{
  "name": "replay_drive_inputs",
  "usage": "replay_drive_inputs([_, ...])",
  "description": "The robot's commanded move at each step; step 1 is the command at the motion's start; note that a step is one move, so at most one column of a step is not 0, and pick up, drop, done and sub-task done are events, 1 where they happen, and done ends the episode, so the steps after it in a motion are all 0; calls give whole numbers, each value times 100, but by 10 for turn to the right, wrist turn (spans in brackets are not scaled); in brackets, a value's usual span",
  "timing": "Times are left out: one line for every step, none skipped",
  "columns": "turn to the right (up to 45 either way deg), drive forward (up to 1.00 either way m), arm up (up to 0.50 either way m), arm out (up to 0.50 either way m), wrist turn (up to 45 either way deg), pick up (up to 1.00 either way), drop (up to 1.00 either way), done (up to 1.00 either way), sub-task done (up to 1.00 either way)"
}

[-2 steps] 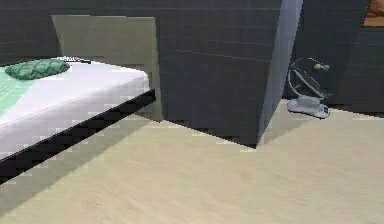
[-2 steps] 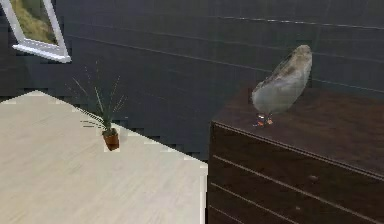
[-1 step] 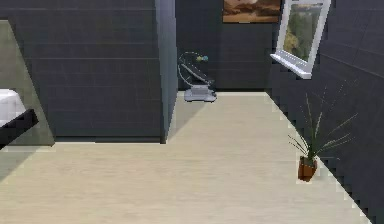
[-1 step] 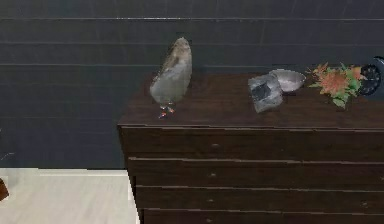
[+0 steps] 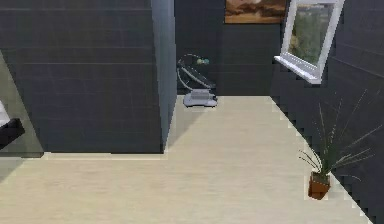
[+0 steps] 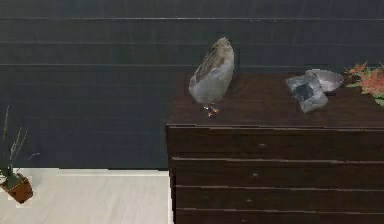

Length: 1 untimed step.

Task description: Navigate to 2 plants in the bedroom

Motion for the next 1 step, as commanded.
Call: replay_drive_inputs([150, 0, 0, 0, 0, 0, 0, 0, 0])
